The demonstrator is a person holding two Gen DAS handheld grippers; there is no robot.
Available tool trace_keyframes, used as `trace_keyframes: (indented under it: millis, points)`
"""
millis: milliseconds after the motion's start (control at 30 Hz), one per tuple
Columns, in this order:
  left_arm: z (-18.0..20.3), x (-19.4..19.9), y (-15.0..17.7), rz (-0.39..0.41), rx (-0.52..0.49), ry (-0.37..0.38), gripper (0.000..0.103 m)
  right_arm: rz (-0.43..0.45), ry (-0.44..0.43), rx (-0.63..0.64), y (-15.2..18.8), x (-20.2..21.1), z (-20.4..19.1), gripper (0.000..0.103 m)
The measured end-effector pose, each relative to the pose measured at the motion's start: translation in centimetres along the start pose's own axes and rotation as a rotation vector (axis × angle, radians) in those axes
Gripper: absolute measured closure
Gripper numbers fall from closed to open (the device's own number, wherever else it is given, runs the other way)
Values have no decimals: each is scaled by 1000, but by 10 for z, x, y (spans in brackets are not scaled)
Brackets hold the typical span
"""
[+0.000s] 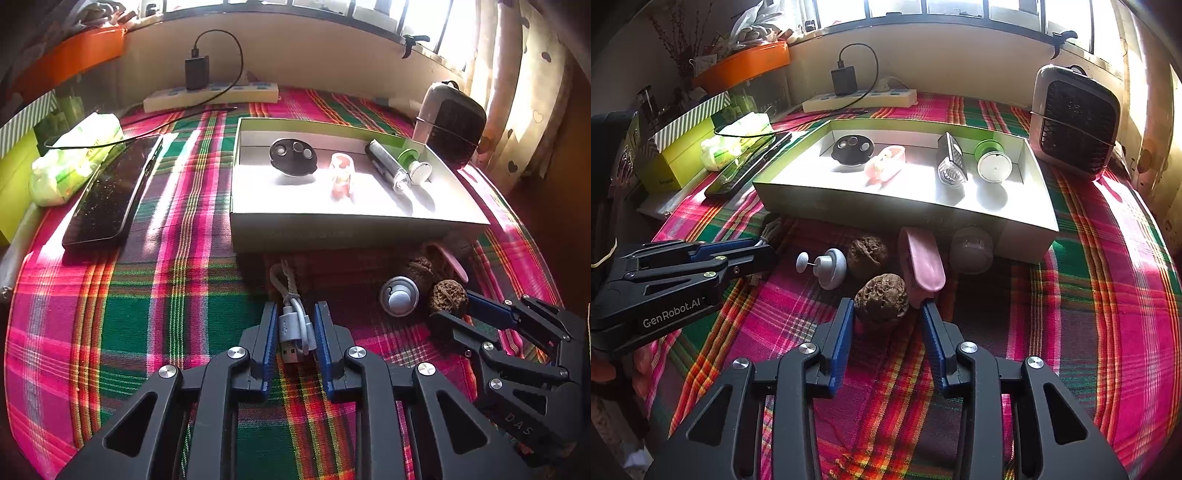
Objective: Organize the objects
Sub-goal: 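Grasp the white USB cable with the left tool while the right tool grasps a walnut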
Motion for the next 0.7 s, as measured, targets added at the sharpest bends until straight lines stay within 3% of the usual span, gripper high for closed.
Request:
trace_keyframes:
  millis: [100, 700]
  points:
    - [0, 0, 0, 1, 0, 3, 85, 2, -7, 3, 1, 1, 0, 73]
    - [1, 3, 2, 6, -2, 16, 86, 6, -9, -5, 1, 2, -2, 73]
Point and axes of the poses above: each gripper's, at about its wrist camera, not at the fingertips, and x roughly against the way its jaws point, z to its right, y to its underside, the point moved 2 cm from there along -x, roughly the way its jaws point, and after that the axes turned 11 degrees about -z, right-handed, at the moved point
